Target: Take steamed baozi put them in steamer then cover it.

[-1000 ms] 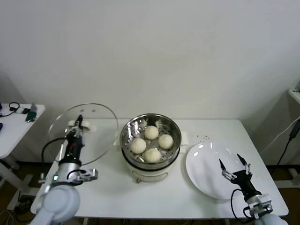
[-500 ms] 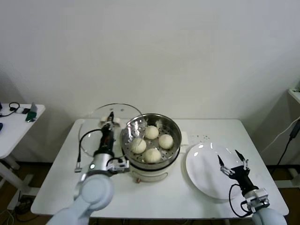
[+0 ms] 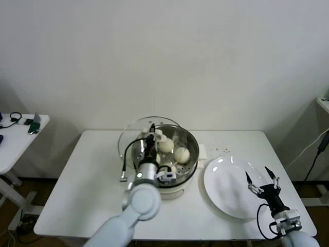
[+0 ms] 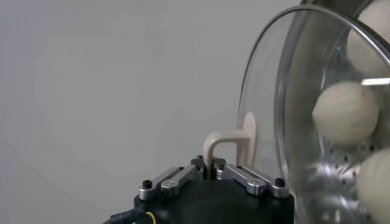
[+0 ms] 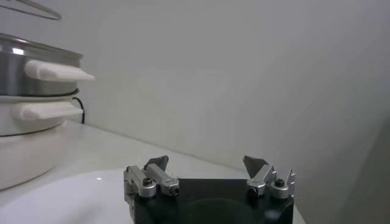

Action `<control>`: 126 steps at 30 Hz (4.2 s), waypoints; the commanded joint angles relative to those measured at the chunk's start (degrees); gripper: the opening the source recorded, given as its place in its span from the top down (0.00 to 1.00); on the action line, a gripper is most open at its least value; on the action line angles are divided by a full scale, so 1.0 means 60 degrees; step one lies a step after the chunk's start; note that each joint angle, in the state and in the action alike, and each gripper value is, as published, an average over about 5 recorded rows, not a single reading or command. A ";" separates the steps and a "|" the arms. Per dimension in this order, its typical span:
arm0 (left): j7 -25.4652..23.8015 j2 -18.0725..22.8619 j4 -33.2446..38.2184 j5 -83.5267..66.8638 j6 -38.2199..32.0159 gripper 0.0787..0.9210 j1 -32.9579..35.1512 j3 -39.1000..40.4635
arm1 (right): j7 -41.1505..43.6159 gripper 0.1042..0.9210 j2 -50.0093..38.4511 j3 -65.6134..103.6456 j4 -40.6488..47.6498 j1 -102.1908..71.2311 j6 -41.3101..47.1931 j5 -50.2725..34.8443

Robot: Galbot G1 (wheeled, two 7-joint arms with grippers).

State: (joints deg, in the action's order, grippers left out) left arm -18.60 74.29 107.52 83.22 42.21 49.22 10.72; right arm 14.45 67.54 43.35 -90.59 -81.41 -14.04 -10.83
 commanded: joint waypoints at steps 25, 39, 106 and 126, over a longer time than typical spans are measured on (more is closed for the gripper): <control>0.0007 0.1381 -0.1278 0.0702 0.0465 0.91 0.0056 0.0266 | 0.0144 0.12 0.0240 0.0351 0.0225 0.0083 -0.0196 0.0116; 0.0377 0.1299 -0.1455 0.0599 0.0465 0.91 0.0118 0.0144 | 0.0240 0.12 0.0327 0.0422 0.0249 0.0091 -0.0237 0.0145; 0.3994 -0.2211 0.3083 -0.9972 -0.3271 0.12 0.3620 -0.5182 | 0.0222 0.12 0.0042 0.0384 -0.0354 -0.0006 0.0927 -0.0494; 0.3992 -0.0201 -0.0359 -1.5094 -0.8340 0.12 0.6426 -0.9147 | 0.0373 0.12 -0.0182 -0.0098 -0.1228 -0.0946 0.0814 -0.1240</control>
State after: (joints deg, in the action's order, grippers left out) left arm 4.99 68.24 116.26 8.35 15.36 81.15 -33.07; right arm 16.45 66.90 43.76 -95.08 -83.60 -8.89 -16.18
